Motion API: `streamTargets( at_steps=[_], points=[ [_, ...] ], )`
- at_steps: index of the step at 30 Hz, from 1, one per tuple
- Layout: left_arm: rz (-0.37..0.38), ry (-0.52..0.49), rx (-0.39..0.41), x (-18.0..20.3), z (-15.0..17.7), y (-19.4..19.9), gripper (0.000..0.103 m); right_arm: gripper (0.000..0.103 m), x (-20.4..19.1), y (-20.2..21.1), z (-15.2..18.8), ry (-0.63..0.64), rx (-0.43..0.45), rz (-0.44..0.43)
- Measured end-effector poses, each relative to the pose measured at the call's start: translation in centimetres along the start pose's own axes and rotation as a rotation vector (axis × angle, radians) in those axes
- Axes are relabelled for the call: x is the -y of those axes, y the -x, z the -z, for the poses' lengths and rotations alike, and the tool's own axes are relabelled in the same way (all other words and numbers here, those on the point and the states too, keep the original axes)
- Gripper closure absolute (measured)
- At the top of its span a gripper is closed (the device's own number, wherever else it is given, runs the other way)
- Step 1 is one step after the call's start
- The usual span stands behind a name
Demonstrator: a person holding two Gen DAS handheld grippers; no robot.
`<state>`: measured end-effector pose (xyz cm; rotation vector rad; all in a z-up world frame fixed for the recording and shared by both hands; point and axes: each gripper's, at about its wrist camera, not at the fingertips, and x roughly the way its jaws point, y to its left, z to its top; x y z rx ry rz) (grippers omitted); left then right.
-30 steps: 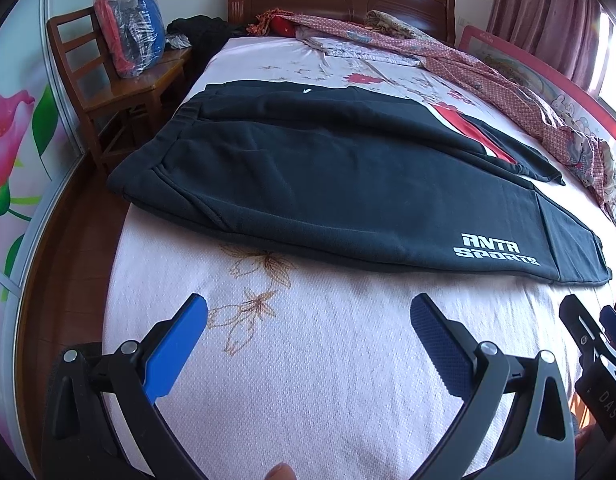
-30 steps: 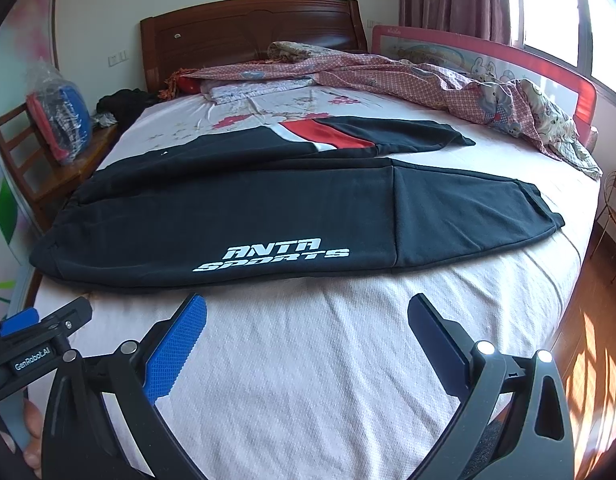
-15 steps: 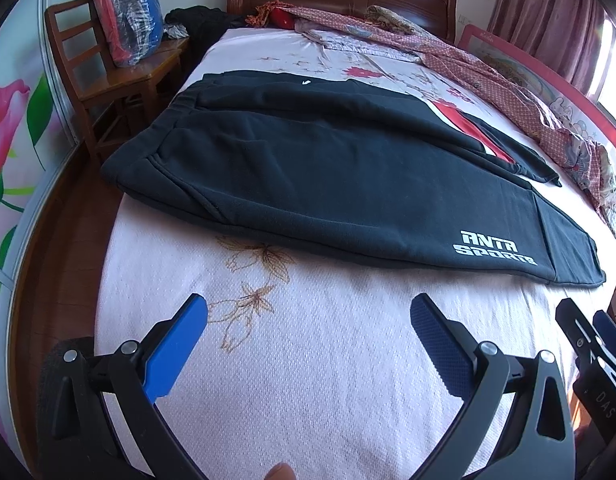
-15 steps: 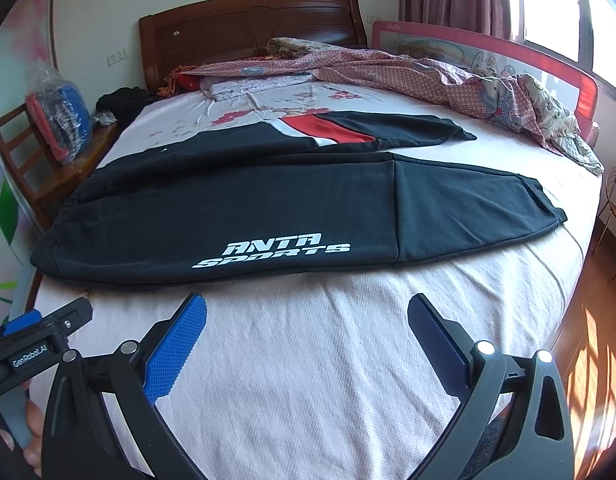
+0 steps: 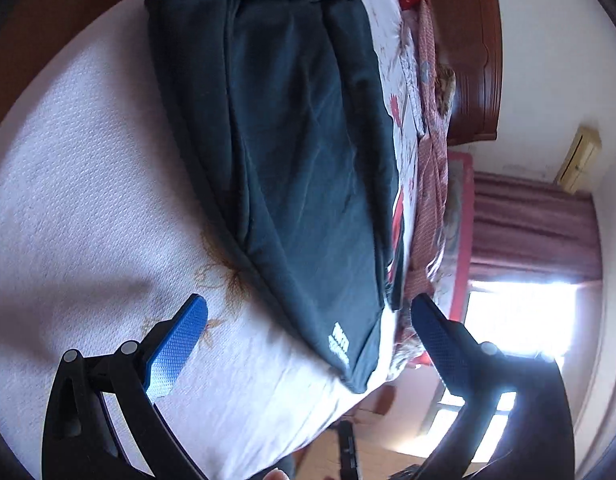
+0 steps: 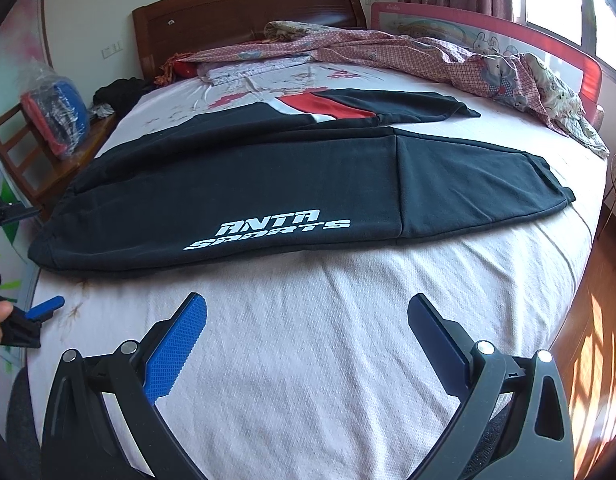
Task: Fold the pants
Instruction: 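Grasp the waistband of the black pants with the left gripper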
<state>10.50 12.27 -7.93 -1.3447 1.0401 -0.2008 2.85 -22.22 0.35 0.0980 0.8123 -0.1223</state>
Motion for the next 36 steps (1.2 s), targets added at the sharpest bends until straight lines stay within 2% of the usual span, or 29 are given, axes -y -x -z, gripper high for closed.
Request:
streamTargets(
  at_steps=[3,7,9,15,18,22,23,24,25,26,27,31,33,36],
  points=[
    [0.030,0.027,-0.005,-0.2,-0.5,-1.1,0.002,0.003,0.0,-0.1,0.0,0.001,-0.004,0.002],
    [0.028,0.092,0.000,-0.6,-1.0,-2.7,0.002,0.003,0.1,-0.3,-0.1,-0.012,-0.012,0.003],
    [0.018,0.140,0.031,-1.0,-1.1,-3.3,0.002,0.003,0.2,-0.3,-0.1,-0.009,-0.011,0.003],
    [0.049,0.234,0.110,0.2,-2.0,-3.4,0.002,0.003,-0.3,-0.4,-0.1,0.002,-0.019,-0.008],
    [0.076,0.209,0.130,0.9,-2.5,-3.1,0.002,0.003,-0.5,-0.5,0.0,0.004,-0.026,-0.011],
    [0.039,0.179,0.145,1.3,-3.0,-3.0,0.003,0.003,-0.2,-0.7,0.0,-0.012,-0.039,-0.021],
    [0.012,0.179,0.146,1.5,-3.1,-3.1,0.009,0.003,-0.1,-0.6,0.0,-0.019,-0.043,-0.024],
    [-0.026,0.187,0.146,1.4,-3.1,-3.1,0.022,0.003,0.1,-0.6,0.0,-0.026,-0.046,-0.027],
    [-0.067,0.193,0.144,1.1,-2.9,-2.9,0.030,0.003,0.3,-0.6,0.0,-0.036,-0.047,-0.030],
    [-0.114,0.188,0.137,1.1,-2.9,-2.8,0.059,0.003,0.5,-0.6,0.0,-0.046,-0.048,-0.034],
    [-0.169,0.173,0.129,0.8,-3.1,-2.8,0.094,0.003,0.8,-0.6,-0.1,-0.057,-0.050,-0.037],
    [-0.075,0.232,0.121,-1.3,-3.3,-2.3,0.095,0.003,1.3,-0.7,-0.1,-0.089,-0.060,-0.055],
    [-0.071,0.202,0.139,-0.8,-2.8,-1.7,0.096,0.003,1.5,-0.6,-0.1,-0.096,-0.067,-0.064],
    [-0.020,0.154,0.156,0.2,-1.9,-0.3,0.096,0.003,2.5,-0.7,-0.2,-0.157,-0.076,-0.106]
  ],
)
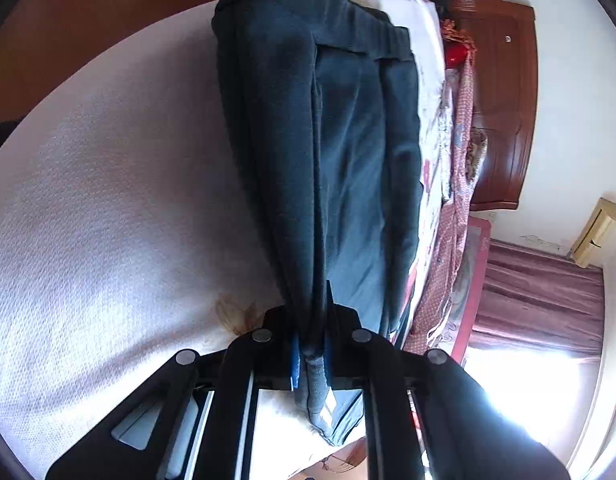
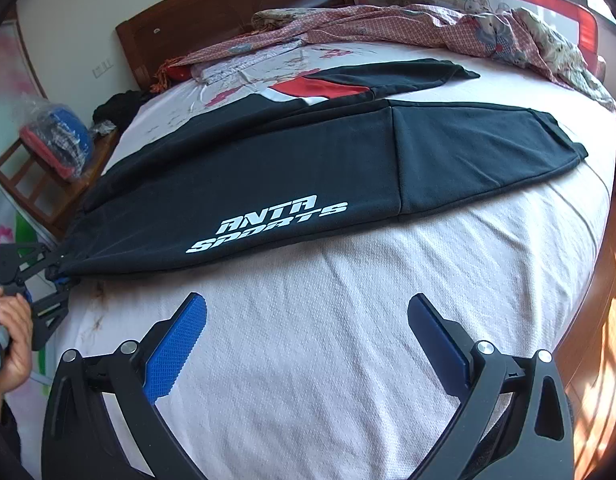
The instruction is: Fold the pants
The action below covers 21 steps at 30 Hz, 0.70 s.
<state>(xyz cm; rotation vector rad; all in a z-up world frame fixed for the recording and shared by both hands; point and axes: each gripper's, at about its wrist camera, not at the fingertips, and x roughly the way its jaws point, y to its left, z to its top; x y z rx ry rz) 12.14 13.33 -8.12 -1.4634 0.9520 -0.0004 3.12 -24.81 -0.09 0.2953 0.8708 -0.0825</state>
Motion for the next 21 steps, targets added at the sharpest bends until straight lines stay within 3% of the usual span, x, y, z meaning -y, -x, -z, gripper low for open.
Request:
streamTargets(
  at_steps=[3,6,12,14,21],
  points=[
    [0.047,-0.027,0.000,1.2,0.3,1.1,0.096,0.003,2.2,-1.7,-0.9,-0.175,-0.085,-0.152],
    [0.075,-0.084,0.008,3.0,0.6,1.9,0.096,0.003,4.3,-4.8,-1.7,-0.445,-0.208,-0.374],
    [0.092,-0.140,0.016,5.5,0.7,1.6,0.096,0.003,3.5,-8.9,-2.4,-0.702,-0.308,-0.640],
    [0.093,-0.138,0.015,5.8,0.7,1.5,0.096,0.003,3.3,-9.6,-2.2,-0.767,-0.317,-0.676],
    [0.092,-0.155,0.016,6.2,0.5,1.8,0.096,0.003,2.5,-10.4,-3.7,-0.796,-0.269,-0.657]
  ],
)
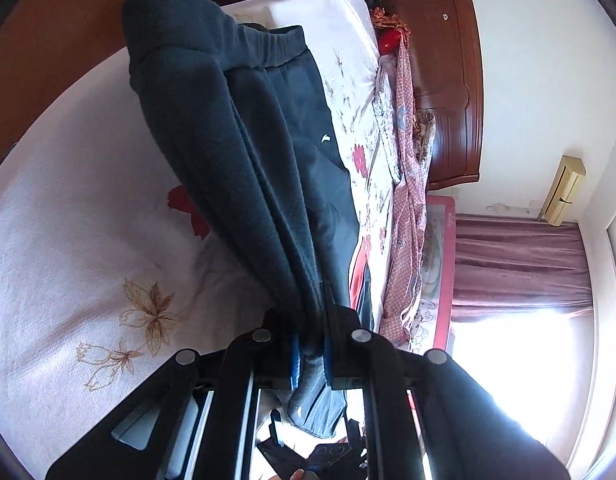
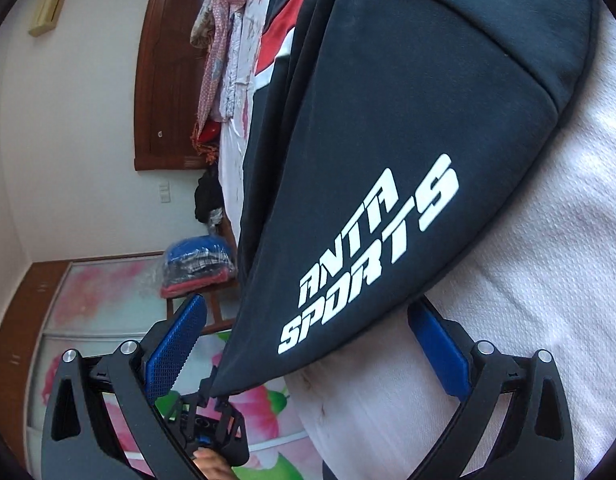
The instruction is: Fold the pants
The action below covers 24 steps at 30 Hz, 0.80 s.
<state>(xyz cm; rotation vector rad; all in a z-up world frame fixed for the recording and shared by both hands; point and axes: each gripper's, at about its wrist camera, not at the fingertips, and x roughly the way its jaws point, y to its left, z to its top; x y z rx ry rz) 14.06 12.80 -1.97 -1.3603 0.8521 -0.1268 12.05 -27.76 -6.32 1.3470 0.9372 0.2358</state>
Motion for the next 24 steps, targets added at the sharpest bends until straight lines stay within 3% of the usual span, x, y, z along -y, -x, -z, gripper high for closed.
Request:
streamTargets(
  at_steps=[2,4,5,6,7,8,19,24],
  points=[
    [0.001,-0.004,0.003,-0.9,0.8,0.8,0.096,0.004,-0.7,-0.8,-0.1,0.028,-0.006,0.032],
    [-0.001,-0.006,0.008,-1.0,1.1,0.9,0.096,0.022,-1.4,-1.6,-0.1,0.069,-0.009,0.057],
    [-0.002,-0.008,0.010,-1.1,1.1,1.0,0.096,0.040,-1.4,-2.0,-0.3,0.085,-0.029,0.067],
    [-0.006,-0.010,0.015,-1.2,1.2,1.1,0.096,0.078,-1.6,-2.6,-0.2,0.103,-0.052,0.074],
    [-0.009,-0.011,0.017,-1.3,1.3,1.2,0.096,0.093,-1.7,-3.3,-0.1,0.131,-0.077,0.110],
    [-0.013,-0.013,0.018,-1.4,1.4,1.3,0.096,0.098,-1.7,-3.9,0.1,0.156,-0.099,0.116],
    [-0.023,-0.118,0.076,-0.2,5.6,6.3,0.095,0.099,-5.2,1.0,2.5,0.403,-0.146,0.066],
    [-0.084,-0.154,0.053,-1.4,9.3,10.0,0.095,0.099,-4.1,3.9,5.1,0.454,-0.205,0.069]
  ],
)
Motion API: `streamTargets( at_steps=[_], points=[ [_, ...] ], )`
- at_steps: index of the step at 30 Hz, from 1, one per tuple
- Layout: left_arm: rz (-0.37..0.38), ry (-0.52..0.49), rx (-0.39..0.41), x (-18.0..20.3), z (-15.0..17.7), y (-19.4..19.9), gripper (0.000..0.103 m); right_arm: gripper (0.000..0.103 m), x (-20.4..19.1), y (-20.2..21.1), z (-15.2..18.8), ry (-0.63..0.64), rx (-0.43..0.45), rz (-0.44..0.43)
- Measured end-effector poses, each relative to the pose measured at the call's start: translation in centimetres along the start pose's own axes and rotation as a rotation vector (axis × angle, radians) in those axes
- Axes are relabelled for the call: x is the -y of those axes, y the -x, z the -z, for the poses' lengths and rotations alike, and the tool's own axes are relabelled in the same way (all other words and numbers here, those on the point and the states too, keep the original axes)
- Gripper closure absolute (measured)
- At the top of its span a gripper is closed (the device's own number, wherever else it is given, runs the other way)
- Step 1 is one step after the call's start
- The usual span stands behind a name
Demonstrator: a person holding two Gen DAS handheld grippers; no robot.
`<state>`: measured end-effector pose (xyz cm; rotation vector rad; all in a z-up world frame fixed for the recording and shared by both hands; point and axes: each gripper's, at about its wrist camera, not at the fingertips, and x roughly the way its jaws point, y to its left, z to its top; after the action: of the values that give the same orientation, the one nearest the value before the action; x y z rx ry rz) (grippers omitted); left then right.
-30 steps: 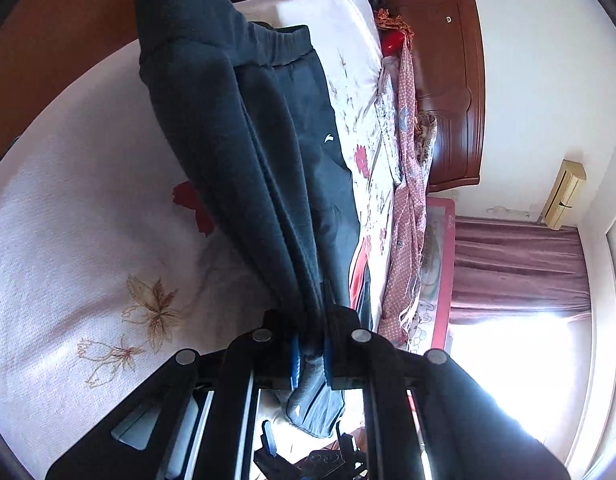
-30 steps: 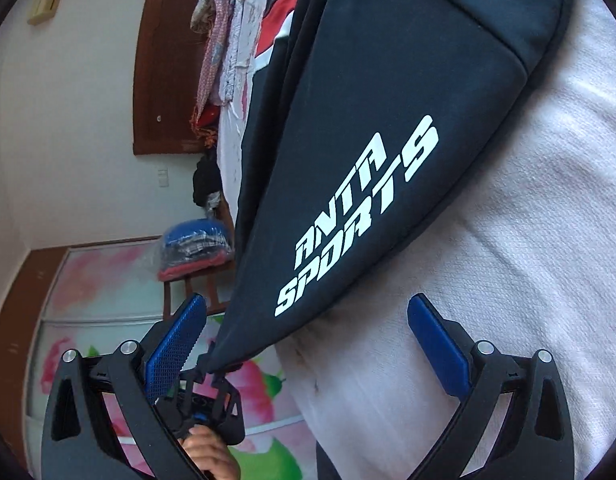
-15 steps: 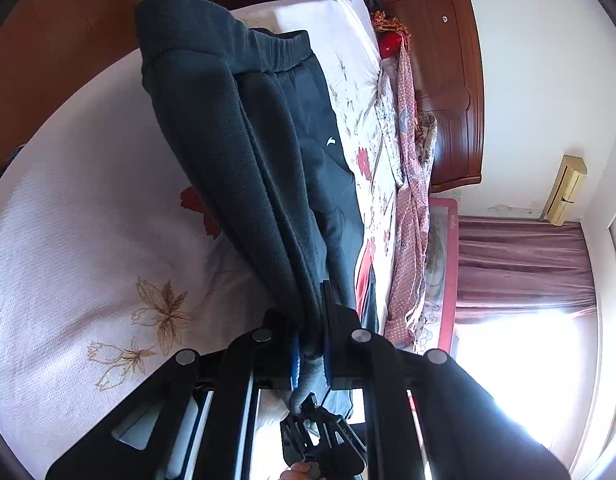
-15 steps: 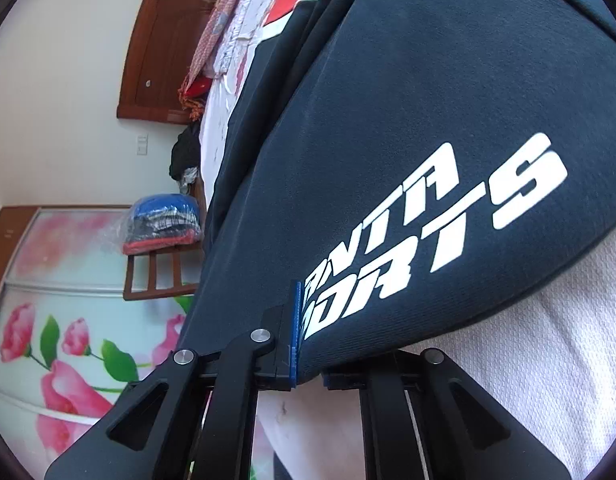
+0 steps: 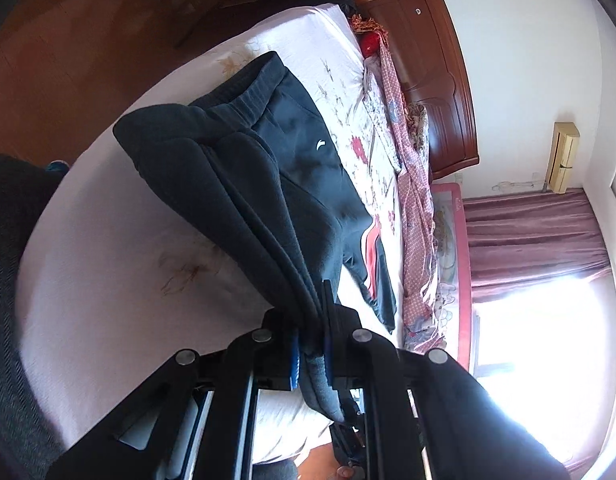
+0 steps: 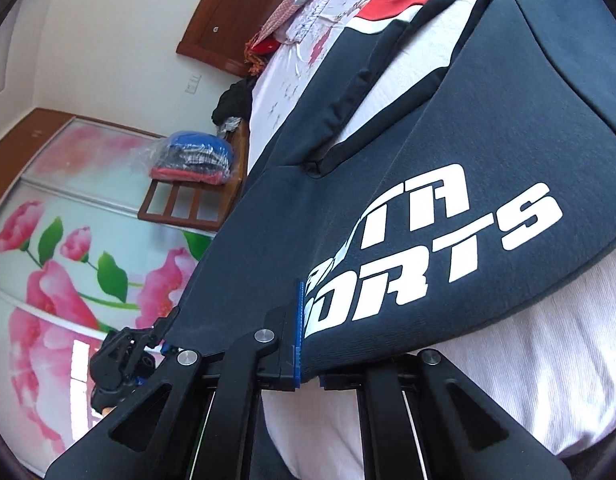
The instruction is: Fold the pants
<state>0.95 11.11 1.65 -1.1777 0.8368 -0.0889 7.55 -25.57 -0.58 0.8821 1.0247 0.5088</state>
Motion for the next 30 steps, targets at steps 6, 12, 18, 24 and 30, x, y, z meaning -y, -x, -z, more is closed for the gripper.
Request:
streamTargets(
  at_steps=[6,12,18,24,30],
  points=[
    [-0.162,-0.131,-0.072,-2.2,4.9,3.0,0.092,0.099,2.4,2.3,5.0,0.029,-0.065,0.045],
    [-0.369,-0.233,-0.071,-2.5,5.8,3.4,0.088,0.053,4.7,0.5,6.4,0.063,-0.170,0.148],
    [-0.249,-0.540,0.116,3.1,7.8,5.5,0.009,0.053,5.6,9.5,3.0,0.090,0.007,0.170],
    [-0.174,-0.749,0.014,7.3,9.8,2.1,0.003,0.053,14.3,21.6,-6.0,-0.161,0.409,0.487],
    [-0.219,-0.768,-0.070,8.8,12.2,-0.4,0.003,0.053,19.2,24.4,-12.2,-0.282,0.515,0.666]
  ],
)
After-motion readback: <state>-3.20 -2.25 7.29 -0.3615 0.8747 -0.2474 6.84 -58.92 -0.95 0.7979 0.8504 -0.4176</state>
